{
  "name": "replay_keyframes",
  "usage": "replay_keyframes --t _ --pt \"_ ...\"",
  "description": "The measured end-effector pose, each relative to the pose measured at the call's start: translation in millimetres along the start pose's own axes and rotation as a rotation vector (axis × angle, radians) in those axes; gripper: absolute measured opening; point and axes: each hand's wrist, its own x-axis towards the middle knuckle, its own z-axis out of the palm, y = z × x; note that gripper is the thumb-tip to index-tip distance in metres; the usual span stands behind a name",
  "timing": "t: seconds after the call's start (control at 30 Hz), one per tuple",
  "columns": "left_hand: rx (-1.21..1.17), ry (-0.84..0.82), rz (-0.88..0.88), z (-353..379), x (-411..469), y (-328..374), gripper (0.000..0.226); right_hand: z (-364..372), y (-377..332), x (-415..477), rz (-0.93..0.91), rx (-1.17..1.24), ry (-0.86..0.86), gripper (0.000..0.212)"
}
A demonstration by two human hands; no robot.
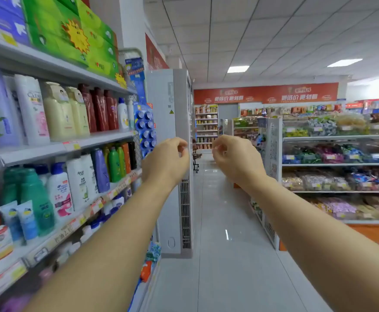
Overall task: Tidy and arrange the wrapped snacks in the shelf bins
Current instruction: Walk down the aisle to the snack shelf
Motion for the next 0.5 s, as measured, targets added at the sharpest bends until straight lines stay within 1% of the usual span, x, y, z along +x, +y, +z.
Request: replay_keyframes --t 0.1,0.33,0.5 --pt "0.029 -0.094 -0.057 37.1 -17.5 -17.3 0.025 24.9 23.1 -21.3 0.067 -0.023 -0.066 0.025" --pt "-0.061 -0.373 -0.187 146.1 -85.7 -69.2 0.025 90.0 99.0 -101.5 0.312 -0.084 -0.265 0.024" --pt "-0.110 -0.502 -0.184 205.9 -115.9 -80.8 0.025 115.5 148.1 -152.3 0.474 -0.089 -0.334 0.022"
